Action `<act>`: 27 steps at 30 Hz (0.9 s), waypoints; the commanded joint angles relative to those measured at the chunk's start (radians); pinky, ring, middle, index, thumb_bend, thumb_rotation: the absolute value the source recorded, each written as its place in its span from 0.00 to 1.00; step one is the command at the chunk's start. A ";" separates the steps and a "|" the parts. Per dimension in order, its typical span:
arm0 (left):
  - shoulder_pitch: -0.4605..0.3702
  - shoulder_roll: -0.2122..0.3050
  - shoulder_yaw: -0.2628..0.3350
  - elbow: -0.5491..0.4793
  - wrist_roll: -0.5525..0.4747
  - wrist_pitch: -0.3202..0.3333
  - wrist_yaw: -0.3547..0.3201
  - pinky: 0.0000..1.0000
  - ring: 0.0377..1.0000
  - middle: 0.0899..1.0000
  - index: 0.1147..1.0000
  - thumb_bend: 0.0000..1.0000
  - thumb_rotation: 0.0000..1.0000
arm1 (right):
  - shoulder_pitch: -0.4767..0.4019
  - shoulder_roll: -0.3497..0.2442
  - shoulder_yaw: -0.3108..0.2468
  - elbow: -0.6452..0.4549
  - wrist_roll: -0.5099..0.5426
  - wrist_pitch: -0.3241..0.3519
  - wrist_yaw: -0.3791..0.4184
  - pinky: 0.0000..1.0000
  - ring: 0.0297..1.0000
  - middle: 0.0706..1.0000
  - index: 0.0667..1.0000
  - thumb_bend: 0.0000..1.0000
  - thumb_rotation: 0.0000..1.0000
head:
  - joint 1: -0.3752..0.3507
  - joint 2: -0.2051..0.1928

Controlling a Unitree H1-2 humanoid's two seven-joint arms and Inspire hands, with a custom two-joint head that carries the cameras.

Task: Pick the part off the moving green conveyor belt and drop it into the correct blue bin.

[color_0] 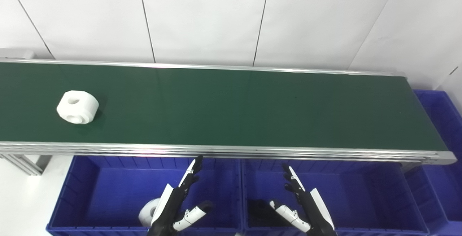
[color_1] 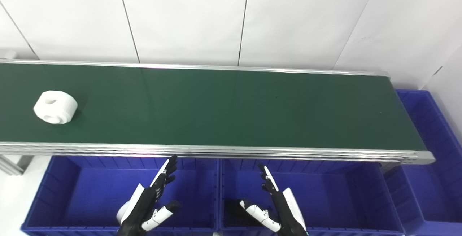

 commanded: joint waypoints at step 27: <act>-0.039 -0.032 -0.012 0.104 0.064 -0.147 0.077 0.80 0.88 0.92 0.90 0.81 0.70 | -0.032 -0.027 -0.034 0.114 0.031 -0.172 0.003 0.97 1.00 1.00 1.00 0.68 0.78 | 0.221 -0.173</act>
